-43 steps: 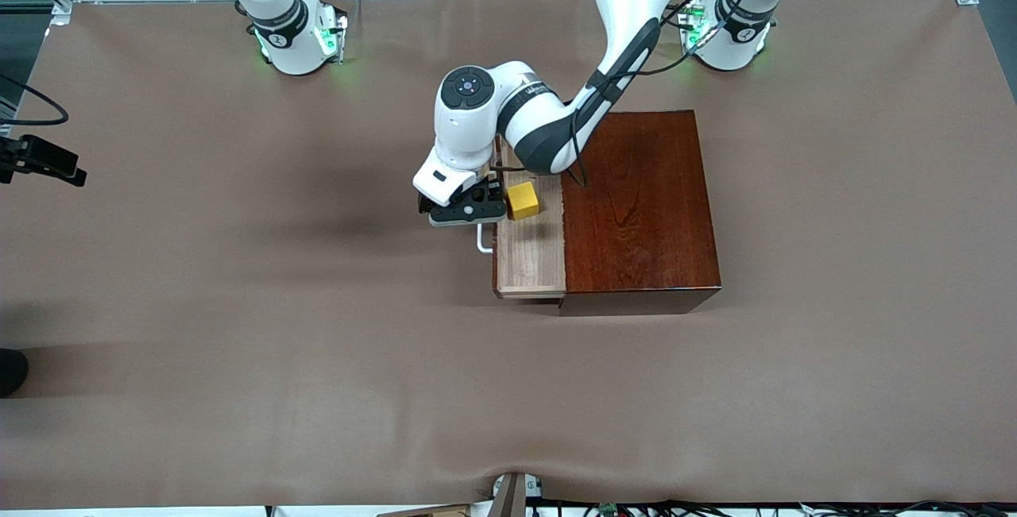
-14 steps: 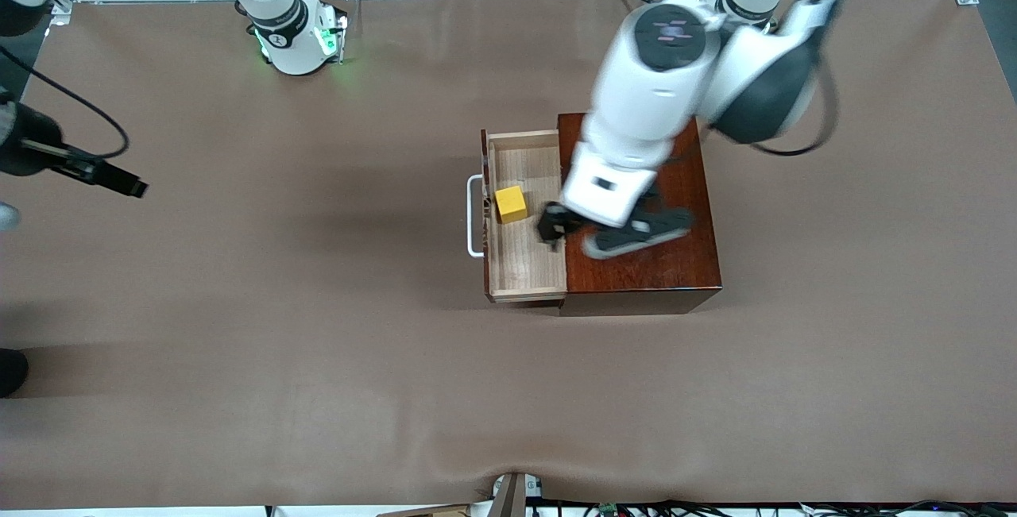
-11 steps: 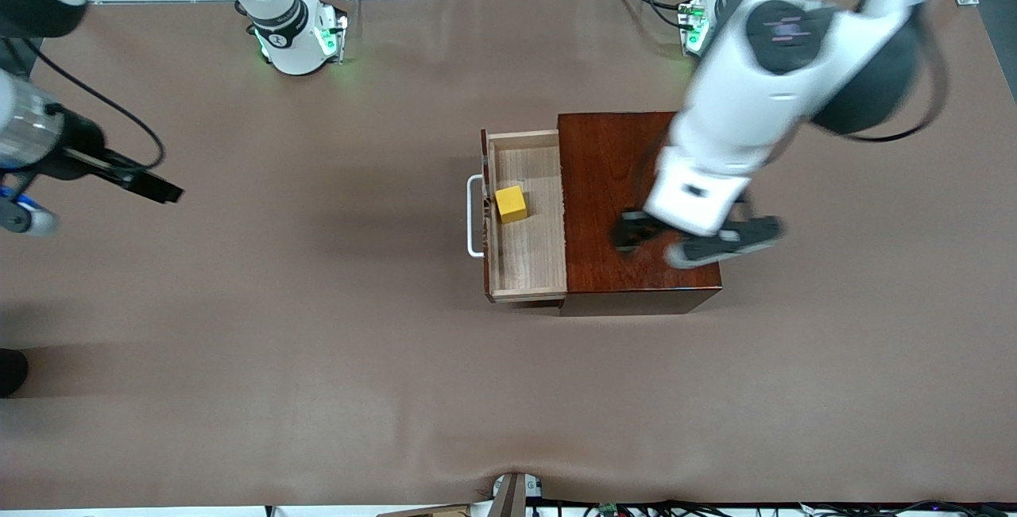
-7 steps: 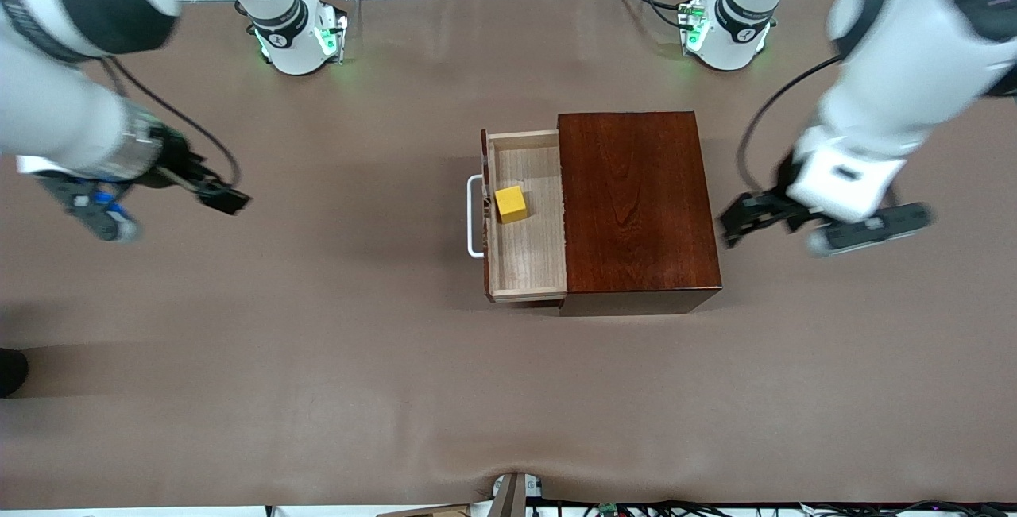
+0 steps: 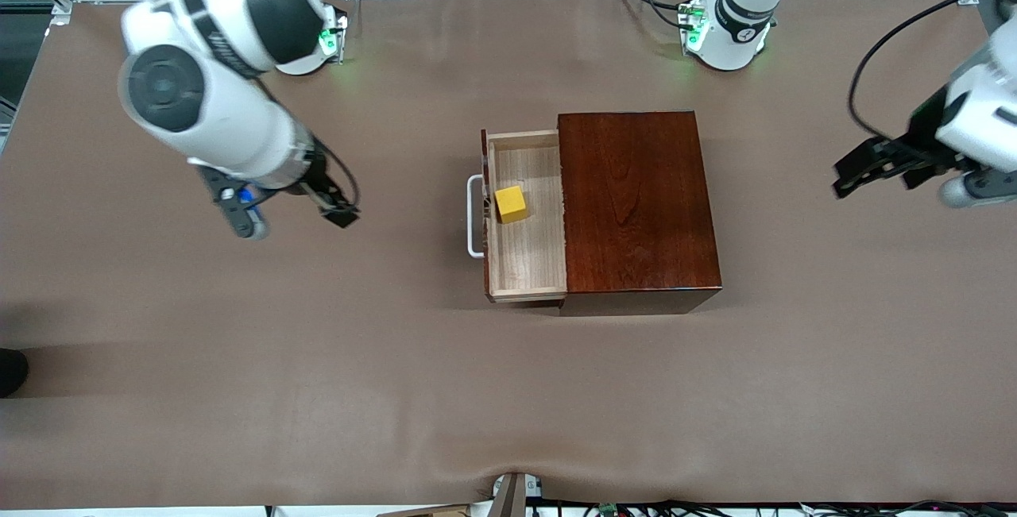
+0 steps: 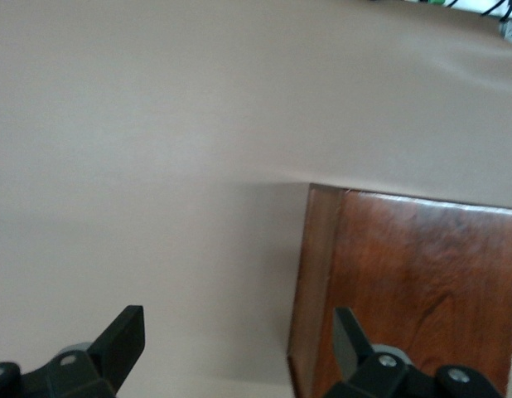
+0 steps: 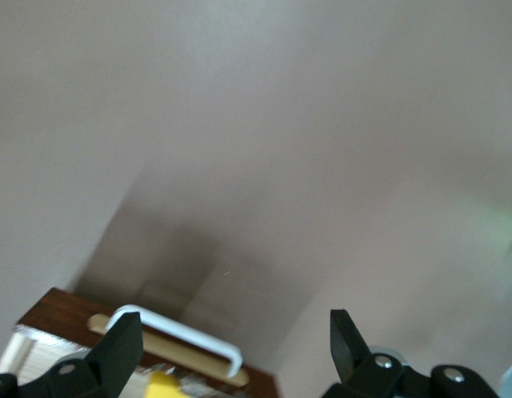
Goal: Open drawer, take yellow block, close drawer
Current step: 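Lower the right gripper into the drawer around the yellow cube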
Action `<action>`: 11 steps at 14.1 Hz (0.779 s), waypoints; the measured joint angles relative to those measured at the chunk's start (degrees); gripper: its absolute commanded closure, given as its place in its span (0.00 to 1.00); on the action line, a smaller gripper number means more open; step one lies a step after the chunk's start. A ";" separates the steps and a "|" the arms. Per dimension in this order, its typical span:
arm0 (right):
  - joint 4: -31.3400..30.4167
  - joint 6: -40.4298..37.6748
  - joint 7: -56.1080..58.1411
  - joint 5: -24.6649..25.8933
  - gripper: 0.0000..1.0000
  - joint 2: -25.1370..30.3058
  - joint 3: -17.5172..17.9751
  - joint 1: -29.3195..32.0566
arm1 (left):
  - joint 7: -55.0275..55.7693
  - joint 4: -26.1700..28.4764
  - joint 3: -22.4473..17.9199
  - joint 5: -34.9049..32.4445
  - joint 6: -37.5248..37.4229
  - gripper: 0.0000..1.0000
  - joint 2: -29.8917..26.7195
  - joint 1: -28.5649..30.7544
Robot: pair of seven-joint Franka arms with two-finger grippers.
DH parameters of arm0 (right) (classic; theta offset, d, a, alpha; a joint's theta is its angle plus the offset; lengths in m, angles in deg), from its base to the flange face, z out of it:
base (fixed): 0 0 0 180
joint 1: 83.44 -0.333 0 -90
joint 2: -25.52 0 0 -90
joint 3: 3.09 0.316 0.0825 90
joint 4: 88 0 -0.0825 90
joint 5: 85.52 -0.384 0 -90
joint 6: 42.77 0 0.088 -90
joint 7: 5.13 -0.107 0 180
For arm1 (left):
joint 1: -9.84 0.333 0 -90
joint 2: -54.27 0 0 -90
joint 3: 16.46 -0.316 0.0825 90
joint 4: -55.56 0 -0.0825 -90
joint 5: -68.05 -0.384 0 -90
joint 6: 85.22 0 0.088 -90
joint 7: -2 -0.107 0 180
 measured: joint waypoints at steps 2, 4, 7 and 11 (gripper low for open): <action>-0.03 3.74 -7.36 -0.68 0.00 -1.95 0.00 -2.82 | -2.56 0.20 -0.24 0.00 -2.21 0.00 -1.35 0.63; -0.04 7.26 -13.02 -1.31 0.00 -4.05 0.00 -5.12 | -3.26 0.23 -0.38 0.00 -4.83 0.00 -2.62 0.46; -0.03 12.44 -21.00 -1.85 0.00 -6.85 -0.01 -8.22 | -6.95 0.24 -2.14 0.00 -9.93 0.00 -5.01 0.03; -0.03 20.39 -30.79 -1.98 0.00 -10.63 -0.01 -12.79 | -9.02 0.29 -3.14 -0.38 -10.69 0.00 -6.14 -0.19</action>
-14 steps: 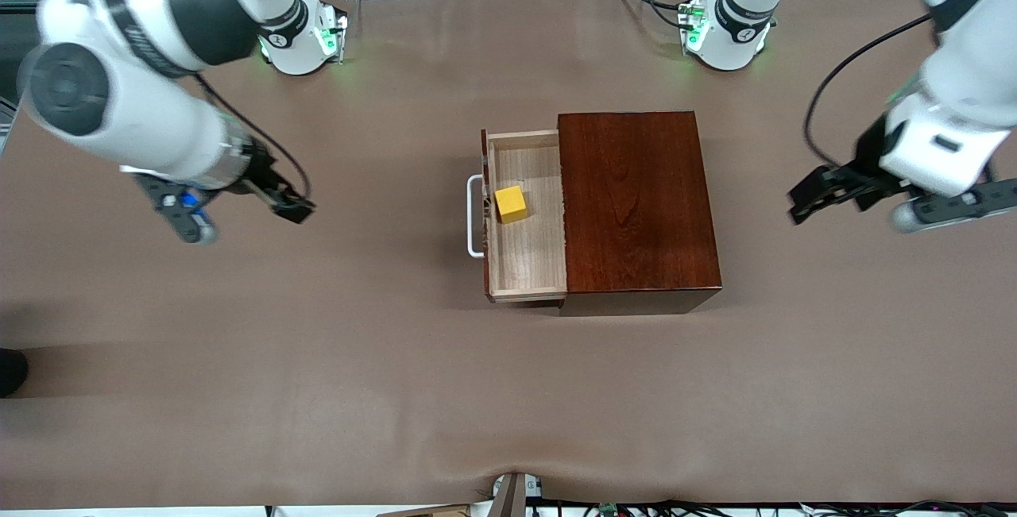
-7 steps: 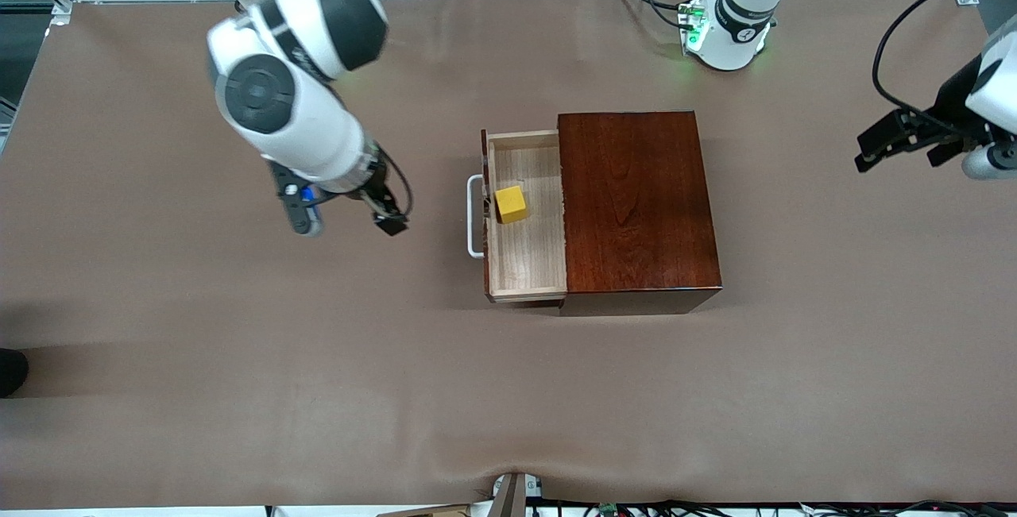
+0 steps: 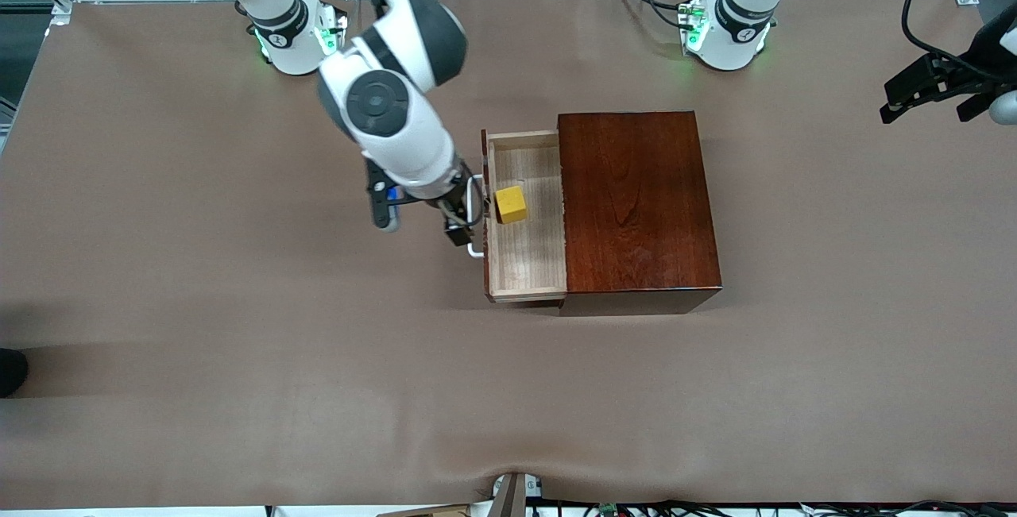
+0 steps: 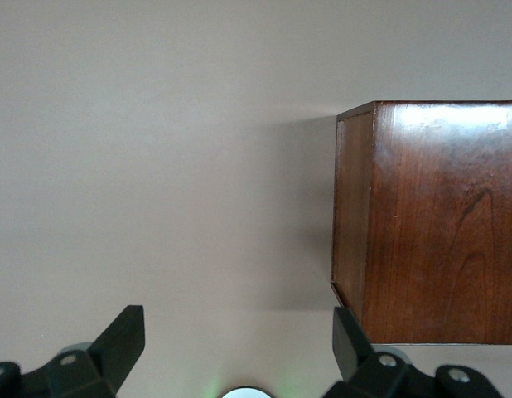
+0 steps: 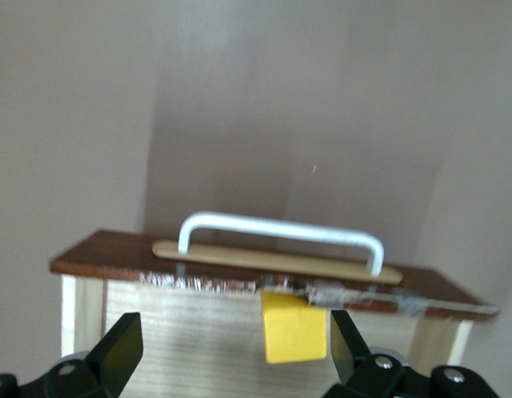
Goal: Open drawer, take yellow block, close drawer
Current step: 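Lower the right gripper into the drawer around the yellow cube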
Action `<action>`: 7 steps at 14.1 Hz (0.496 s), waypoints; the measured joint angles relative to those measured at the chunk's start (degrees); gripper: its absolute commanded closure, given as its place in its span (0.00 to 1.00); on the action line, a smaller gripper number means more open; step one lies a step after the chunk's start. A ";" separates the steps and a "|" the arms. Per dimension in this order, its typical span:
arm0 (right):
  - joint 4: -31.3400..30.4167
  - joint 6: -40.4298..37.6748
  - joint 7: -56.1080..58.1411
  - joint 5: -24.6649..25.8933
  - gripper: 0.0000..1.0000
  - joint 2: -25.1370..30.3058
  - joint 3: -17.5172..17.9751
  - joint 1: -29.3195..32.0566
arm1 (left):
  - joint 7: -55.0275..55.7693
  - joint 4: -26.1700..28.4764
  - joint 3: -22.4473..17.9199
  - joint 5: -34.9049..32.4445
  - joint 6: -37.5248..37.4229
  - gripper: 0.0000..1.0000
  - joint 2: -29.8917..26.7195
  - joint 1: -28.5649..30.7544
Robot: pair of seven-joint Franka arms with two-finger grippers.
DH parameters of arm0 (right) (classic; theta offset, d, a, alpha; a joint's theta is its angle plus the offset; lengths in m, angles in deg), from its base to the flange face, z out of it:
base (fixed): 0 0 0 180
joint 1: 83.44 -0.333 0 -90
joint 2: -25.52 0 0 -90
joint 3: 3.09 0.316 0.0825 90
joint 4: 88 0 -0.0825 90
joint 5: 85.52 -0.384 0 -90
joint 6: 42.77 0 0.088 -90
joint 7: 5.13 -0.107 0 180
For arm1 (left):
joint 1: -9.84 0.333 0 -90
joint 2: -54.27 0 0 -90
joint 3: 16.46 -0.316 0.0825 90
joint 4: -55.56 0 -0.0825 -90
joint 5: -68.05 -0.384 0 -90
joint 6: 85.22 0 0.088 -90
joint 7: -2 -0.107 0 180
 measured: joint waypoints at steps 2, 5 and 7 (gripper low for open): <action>0.05 1.30 -2.51 0.00 0.00 -1.31 0.00 -1.96 | 0.00 0.27 0.04 -0.59 0.00 0.00 0.06 -0.49; 0.05 1.34 -3.43 0.00 0.00 -2.69 -0.02 -4.35 | 0.00 0.32 0.16 -0.73 0.15 0.00 0.76 -0.53; 0.05 1.36 -3.46 0.00 0.00 -3.81 -0.03 -5.55 | 0.00 -0.18 0.19 -0.73 0.25 0.00 1.51 -0.54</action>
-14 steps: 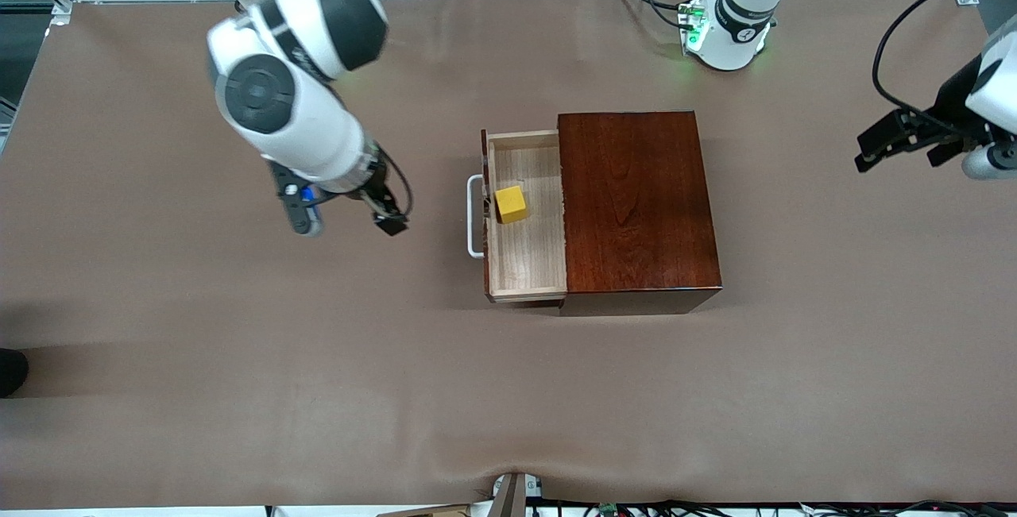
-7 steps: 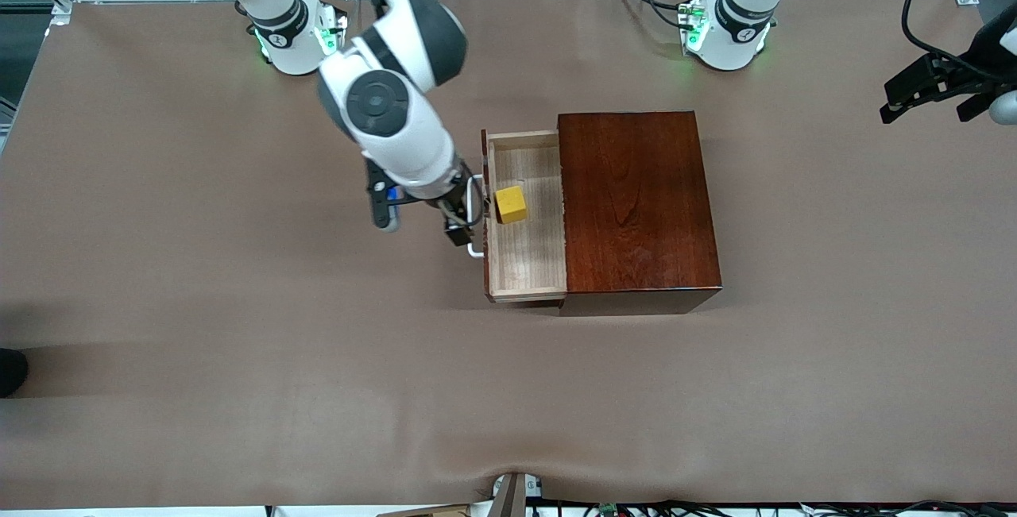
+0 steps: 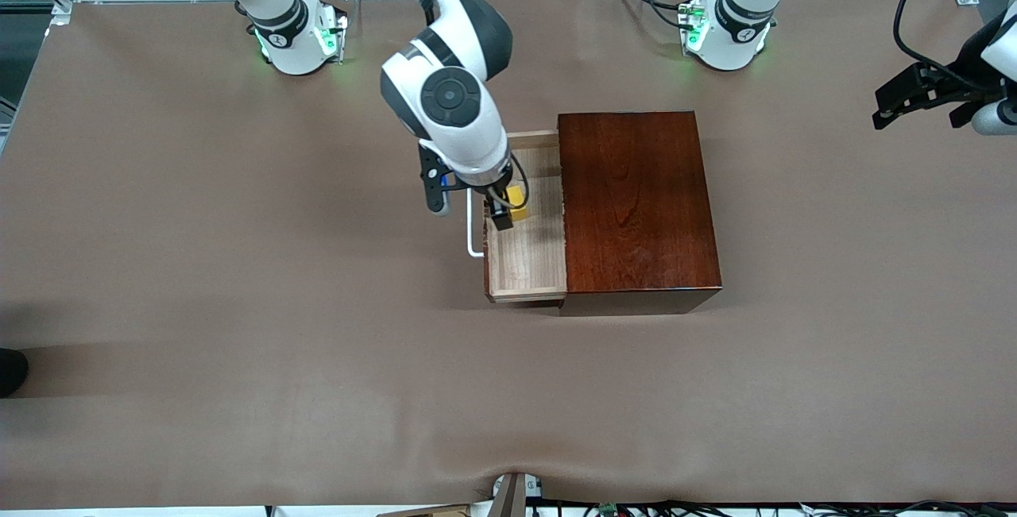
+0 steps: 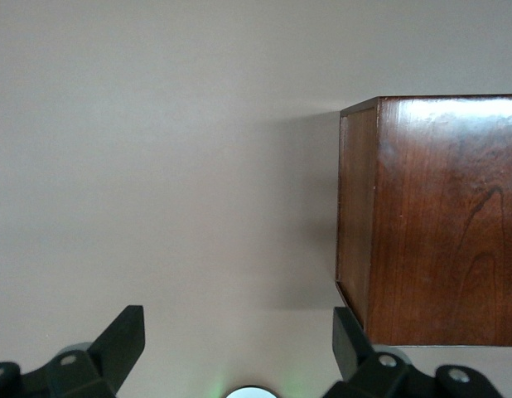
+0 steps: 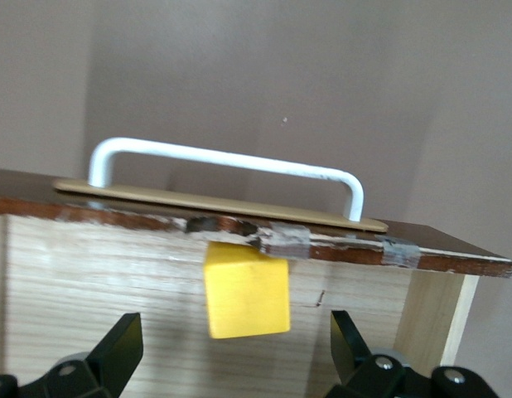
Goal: Open drawer, take yellow block, close drawer
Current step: 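Lower the right gripper into the drawer around the yellow cube, then close the right gripper on the yellow cube and lift it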
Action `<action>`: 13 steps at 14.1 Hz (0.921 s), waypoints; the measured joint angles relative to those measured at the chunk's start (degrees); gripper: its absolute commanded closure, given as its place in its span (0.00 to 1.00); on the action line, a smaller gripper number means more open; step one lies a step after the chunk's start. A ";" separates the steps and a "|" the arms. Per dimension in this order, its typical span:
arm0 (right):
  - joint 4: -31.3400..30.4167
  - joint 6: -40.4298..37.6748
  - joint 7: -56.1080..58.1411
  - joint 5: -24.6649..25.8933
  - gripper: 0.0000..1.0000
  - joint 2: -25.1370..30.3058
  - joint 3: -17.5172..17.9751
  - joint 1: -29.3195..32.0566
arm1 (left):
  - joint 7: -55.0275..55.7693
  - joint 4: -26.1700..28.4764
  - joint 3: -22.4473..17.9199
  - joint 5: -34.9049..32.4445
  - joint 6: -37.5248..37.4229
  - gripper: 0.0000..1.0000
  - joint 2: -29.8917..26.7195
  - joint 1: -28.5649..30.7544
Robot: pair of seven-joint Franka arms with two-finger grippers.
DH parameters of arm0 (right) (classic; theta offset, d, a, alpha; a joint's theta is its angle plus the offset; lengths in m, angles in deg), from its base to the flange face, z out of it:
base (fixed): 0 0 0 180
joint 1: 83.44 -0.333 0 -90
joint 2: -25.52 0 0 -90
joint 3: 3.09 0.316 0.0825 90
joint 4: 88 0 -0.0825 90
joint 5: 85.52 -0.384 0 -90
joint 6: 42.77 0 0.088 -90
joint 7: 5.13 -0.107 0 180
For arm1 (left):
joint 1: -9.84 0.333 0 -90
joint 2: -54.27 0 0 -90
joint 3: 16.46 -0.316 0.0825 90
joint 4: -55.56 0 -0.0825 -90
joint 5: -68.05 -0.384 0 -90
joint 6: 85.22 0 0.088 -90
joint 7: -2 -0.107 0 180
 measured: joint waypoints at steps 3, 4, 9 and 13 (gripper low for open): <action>-0.01 0.71 -0.01 0.02 0.00 -1.74 -0.01 -1.09 | 0.00 -0.30 0.00 0.00 0.02 0.00 0.35 0.00; -0.01 1.60 -0.01 0.02 0.00 -2.19 -0.01 -1.18 | 0.00 -0.31 0.00 0.00 0.02 0.00 0.35 0.00; -0.01 2.65 0.09 2.37 0.13 -3.69 -0.02 -1.97 | 0.00 -0.32 0.10 0.00 0.01 0.00 0.41 -0.04; -0.01 2.71 0.22 3.43 0.53 -4.30 -0.03 -2.56 | 0.02 -0.32 0.22 0.00 0.01 0.00 0.49 -0.37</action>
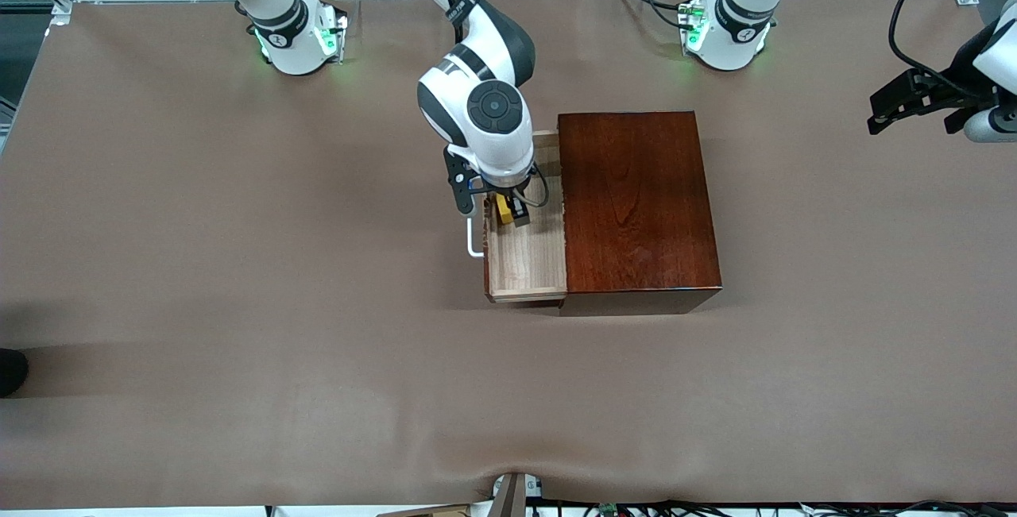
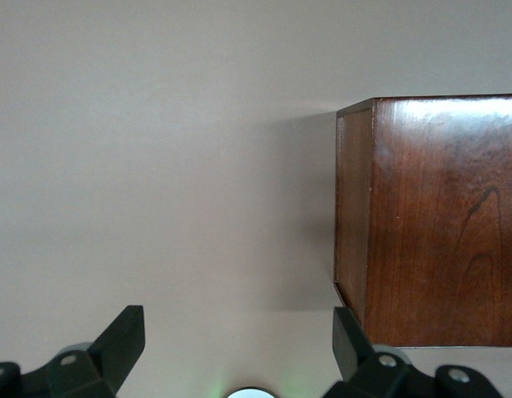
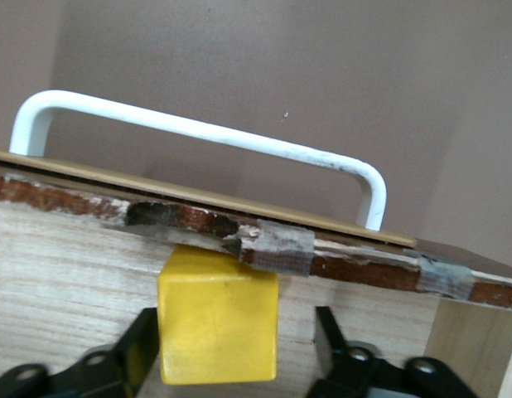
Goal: Open drawer, take yellow block, close drawer
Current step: 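Close the right gripper on the yellow cube and lift it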
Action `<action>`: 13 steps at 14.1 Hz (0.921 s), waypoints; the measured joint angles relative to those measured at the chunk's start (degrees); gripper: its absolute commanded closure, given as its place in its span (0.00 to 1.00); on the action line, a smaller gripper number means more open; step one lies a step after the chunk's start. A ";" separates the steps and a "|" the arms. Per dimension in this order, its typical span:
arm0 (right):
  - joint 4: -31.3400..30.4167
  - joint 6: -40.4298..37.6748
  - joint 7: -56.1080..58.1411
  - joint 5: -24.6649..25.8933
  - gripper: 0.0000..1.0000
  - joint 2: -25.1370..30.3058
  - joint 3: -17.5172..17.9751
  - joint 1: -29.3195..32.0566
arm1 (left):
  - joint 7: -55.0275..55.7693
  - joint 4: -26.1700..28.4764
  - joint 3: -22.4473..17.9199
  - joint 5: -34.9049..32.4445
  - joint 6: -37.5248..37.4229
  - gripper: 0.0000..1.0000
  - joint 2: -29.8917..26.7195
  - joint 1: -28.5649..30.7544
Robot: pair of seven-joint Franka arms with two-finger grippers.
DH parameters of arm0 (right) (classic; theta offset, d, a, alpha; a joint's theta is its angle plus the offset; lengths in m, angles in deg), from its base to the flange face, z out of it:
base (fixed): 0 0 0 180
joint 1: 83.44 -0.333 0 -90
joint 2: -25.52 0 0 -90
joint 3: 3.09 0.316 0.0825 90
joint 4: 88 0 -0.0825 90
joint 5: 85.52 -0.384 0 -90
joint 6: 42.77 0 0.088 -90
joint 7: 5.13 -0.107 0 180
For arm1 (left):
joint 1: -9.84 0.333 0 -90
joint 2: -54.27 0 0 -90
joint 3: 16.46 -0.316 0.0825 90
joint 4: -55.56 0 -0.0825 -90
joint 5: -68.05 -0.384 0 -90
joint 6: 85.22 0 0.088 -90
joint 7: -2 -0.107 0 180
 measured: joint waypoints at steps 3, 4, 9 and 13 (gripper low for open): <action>0.10 0.20 0.34 0.08 1.00 -0.17 -0.05 0.00 | 0.00 0.00 -0.02 0.00 0.00 0.00 0.45 0.00; 0.15 0.24 0.42 0.08 1.00 -0.17 -0.06 -0.01 | 0.00 0.00 -0.03 0.00 0.00 0.00 0.61 0.01; 4.03 -0.96 0.39 -0.11 1.00 -0.13 -0.64 0.08 | 0.00 -0.06 -0.03 0.00 0.00 0.00 0.71 0.00; 10.57 -10.03 0.37 -0.51 1.00 0.31 -1.46 2.41 | 0.00 -0.09 -0.03 0.00 0.00 0.00 0.72 0.00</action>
